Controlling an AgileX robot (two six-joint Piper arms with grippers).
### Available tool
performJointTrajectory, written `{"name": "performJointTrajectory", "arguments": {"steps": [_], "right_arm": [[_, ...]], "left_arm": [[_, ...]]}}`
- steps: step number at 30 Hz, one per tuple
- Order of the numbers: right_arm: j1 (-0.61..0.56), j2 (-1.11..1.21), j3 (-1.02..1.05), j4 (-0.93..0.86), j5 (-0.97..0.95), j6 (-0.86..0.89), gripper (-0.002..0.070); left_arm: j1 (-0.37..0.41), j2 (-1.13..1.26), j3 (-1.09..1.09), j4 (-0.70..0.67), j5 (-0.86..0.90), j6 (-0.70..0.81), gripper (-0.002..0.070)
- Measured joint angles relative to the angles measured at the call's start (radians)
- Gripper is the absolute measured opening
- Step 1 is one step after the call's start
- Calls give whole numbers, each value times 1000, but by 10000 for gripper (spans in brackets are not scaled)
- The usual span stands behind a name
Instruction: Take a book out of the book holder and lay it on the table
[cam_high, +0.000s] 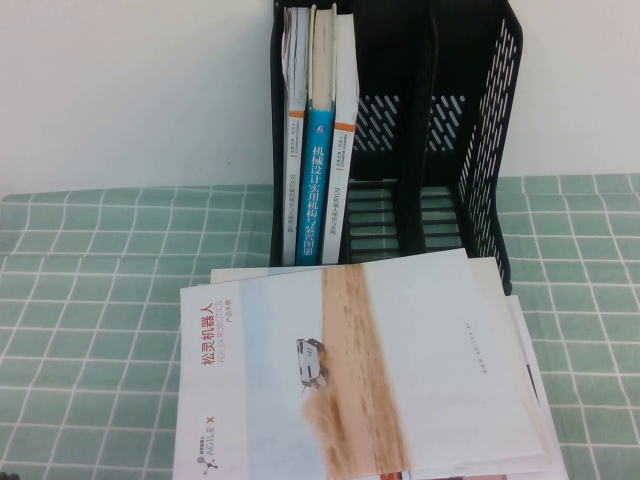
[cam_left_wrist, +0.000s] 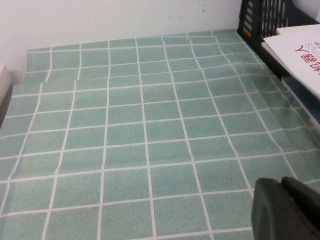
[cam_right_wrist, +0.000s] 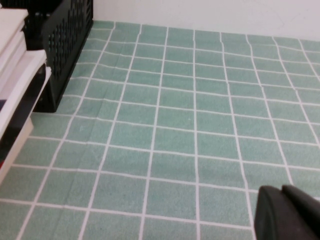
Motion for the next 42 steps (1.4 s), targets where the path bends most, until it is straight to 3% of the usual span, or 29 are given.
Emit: {"name": "performJointTrajectory", "arguments": {"steps": [11, 15, 28, 35, 38, 42], "right_arm": [[0, 0, 0, 0, 0, 0, -2], [0, 0, 2, -9, -31, 0, -2], [0, 0, 4, -17, -726, 0, -2], [0, 0, 4, 23, -819, -23, -2], [0, 0, -15, 30, -792, -28, -2], [0, 0, -120, -26, -629, -69, -2]], "left_arm": [[0, 0, 0, 51, -8, 31, -3], [0, 0, 2, 57, -117, 31, -3], [0, 0, 3, 48, -676, 21, -3], [0, 0, 4, 19, -863, -53, -3], [0, 0, -1, -119, -817, -114, -3], [0, 0, -128, -337, -499, -157, -2]]}}
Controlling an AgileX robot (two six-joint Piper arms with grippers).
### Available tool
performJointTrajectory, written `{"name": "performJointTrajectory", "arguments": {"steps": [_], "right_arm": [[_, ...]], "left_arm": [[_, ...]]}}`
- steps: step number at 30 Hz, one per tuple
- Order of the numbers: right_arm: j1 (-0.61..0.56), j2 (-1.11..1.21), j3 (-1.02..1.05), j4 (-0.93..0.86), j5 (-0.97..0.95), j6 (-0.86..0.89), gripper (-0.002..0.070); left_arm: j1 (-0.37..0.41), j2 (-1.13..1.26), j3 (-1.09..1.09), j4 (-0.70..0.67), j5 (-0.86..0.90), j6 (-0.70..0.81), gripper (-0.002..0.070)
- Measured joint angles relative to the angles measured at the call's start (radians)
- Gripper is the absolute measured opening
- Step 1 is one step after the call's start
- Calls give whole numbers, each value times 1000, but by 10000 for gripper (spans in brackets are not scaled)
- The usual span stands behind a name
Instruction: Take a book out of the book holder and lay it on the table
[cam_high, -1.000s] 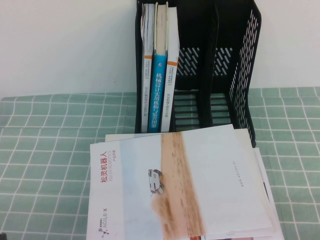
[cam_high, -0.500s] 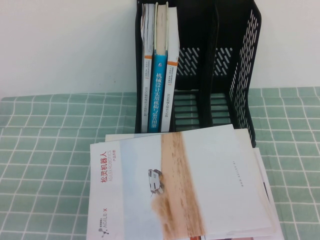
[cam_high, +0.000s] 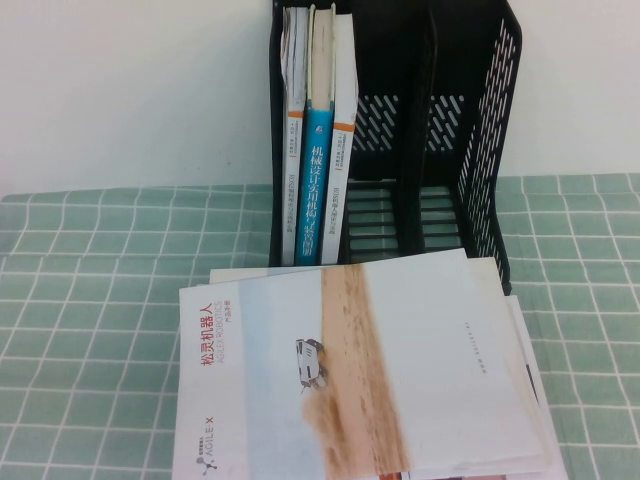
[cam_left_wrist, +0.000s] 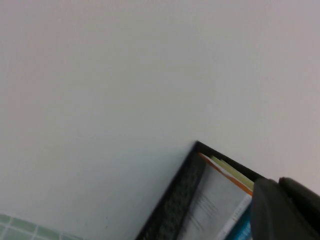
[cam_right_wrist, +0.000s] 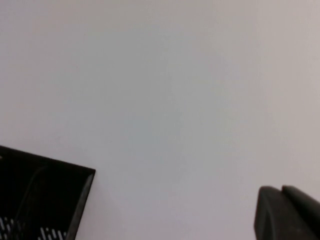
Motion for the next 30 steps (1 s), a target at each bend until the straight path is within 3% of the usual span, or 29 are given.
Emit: {"name": "performJointTrajectory", "arguments": {"steps": [5, 11, 15, 18, 24, 30], "right_arm": [[0, 25, -164, -44, 245, 30, -2], [0, 228, -289, -51, 331, 41, -2], [0, 398, -367, -51, 319, 41, -2], [2, 530, -404, -54, 239, 58, -2], [79, 756, -437, -275, -78, 272, -2], [168, 995, -482, -524, -299, 457, -2]], "left_arm": [[0, 70, -191, -60, 291, -2, -3], [0, 312, -406, -62, 596, 78, -3], [0, 473, -483, -103, 612, 225, -3], [-2, 573, -515, -226, 562, 282, -3], [-67, 794, -666, -533, 656, 690, -3], [-133, 984, -795, -634, 611, 765, -3]]}}
